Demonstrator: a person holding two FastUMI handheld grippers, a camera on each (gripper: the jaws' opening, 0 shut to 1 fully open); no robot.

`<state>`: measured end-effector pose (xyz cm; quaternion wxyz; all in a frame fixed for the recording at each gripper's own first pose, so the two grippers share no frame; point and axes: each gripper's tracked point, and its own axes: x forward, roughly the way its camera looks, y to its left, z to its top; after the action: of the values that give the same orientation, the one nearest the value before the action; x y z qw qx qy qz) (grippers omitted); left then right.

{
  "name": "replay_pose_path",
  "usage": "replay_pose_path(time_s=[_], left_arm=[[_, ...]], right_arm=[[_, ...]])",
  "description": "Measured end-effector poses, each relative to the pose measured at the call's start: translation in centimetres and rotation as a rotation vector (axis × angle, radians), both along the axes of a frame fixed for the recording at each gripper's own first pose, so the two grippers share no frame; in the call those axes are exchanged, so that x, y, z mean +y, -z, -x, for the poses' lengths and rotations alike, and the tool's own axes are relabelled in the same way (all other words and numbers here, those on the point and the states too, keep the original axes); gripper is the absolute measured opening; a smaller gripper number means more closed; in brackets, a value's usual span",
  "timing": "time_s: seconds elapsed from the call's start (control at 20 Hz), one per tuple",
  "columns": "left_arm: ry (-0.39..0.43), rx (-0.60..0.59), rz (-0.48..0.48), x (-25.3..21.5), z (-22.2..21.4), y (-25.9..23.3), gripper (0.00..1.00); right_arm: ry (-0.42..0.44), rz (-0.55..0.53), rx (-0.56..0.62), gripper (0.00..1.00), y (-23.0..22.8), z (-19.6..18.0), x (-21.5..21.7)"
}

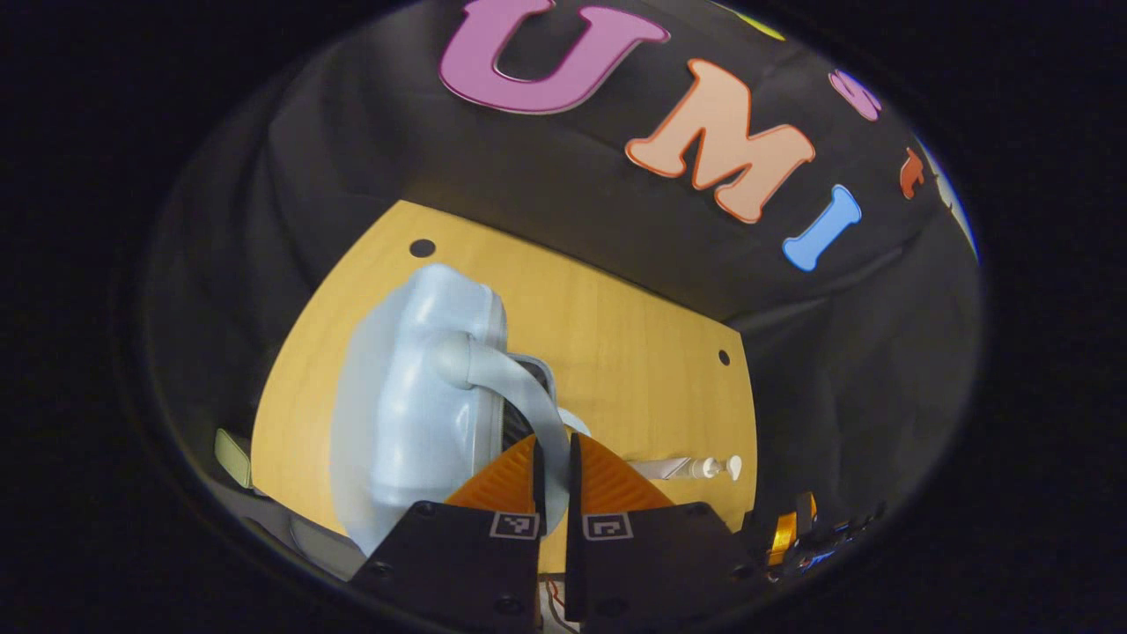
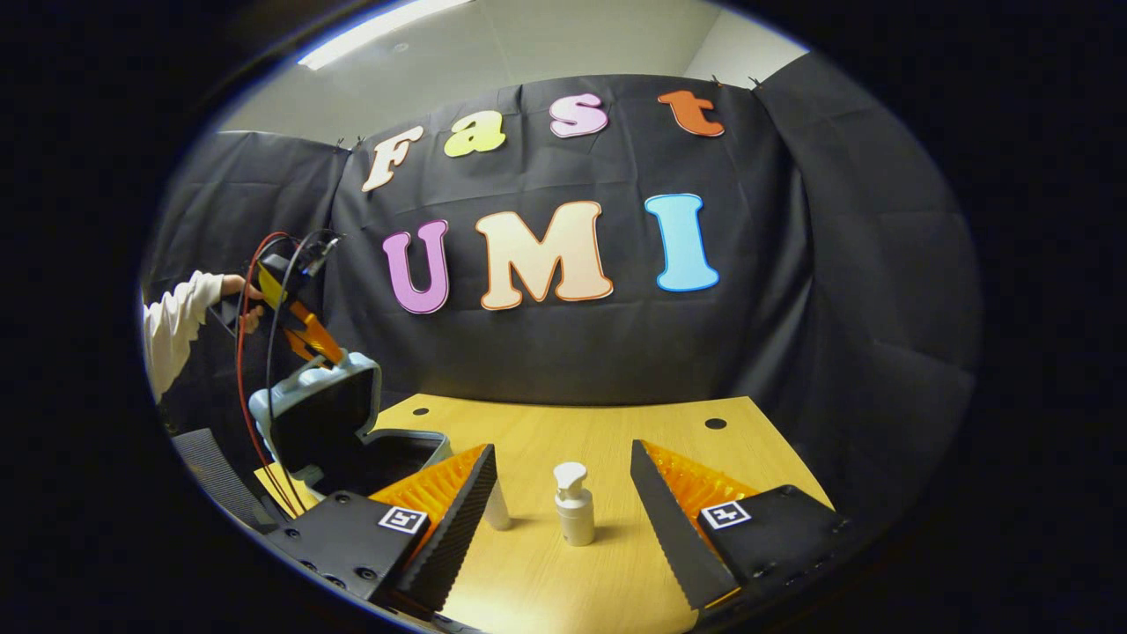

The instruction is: First open the suitcase, pack the skin care products into it, and then close the suitcase.

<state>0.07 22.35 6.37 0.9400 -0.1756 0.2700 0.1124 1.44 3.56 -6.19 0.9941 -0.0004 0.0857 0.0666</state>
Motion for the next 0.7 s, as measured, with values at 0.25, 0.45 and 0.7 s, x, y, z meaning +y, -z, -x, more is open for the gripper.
replay_pose_path(time_s=[0.25,0.45,0.7], left_arm=[[-0.139,0.042,-0.181,10.8,7.2,-1.2,0.04],[-0.219,0.07,-0.255,16.8,10.1,-0.2,0.03],[-0.283,0.109,-0.312,24.6,12.3,4.3,0.03]], right_arm=[[-0.017,0.021,-0.007,0.97,0.2,-0.4,1.8],[-0.022,0.011,-0.002,0.97,0.5,-0.6,3.0],[-0.001,0.007,0.01,0.96,0.8,-0.5,3.4]])
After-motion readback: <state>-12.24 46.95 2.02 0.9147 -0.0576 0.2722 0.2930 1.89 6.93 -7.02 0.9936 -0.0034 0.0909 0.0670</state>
